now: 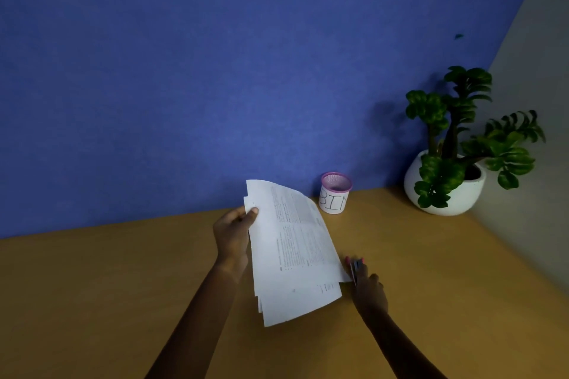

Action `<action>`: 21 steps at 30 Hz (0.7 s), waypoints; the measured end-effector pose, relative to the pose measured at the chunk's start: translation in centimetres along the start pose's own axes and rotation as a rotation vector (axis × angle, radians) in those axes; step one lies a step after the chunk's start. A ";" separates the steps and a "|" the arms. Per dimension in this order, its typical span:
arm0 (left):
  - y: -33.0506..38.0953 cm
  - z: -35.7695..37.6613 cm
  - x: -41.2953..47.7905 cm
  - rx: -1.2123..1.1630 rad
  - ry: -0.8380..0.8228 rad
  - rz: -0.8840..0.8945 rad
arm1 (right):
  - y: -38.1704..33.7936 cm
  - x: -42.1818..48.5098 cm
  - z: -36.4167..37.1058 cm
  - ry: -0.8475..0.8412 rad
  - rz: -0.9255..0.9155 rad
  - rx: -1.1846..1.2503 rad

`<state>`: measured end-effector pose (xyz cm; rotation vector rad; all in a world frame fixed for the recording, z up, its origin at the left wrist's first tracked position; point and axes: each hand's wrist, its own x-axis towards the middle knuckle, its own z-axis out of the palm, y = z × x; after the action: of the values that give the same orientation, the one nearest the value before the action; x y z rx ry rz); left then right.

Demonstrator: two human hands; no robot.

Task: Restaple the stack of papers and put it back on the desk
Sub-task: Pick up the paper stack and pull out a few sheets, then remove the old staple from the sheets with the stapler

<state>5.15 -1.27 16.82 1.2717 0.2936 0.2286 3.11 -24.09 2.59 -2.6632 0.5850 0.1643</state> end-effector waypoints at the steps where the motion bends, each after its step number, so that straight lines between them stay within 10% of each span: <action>1: 0.1 0.0 -0.1 0.002 -0.008 0.001 | 0.1 0.1 0.0 0.003 0.025 0.052; 13: 1.5 0.7 -0.8 0.043 -0.016 0.089 | -1.2 0.0 -8.5 0.161 -0.112 0.878; 21: 1.1 1.5 -0.8 0.072 -0.031 0.161 | -5.2 -2.0 -11.3 -0.232 -0.131 1.945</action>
<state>4.92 -2.54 18.31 1.3704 0.1734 0.3378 3.78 -23.67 15.16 -0.7564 0.1893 -0.1181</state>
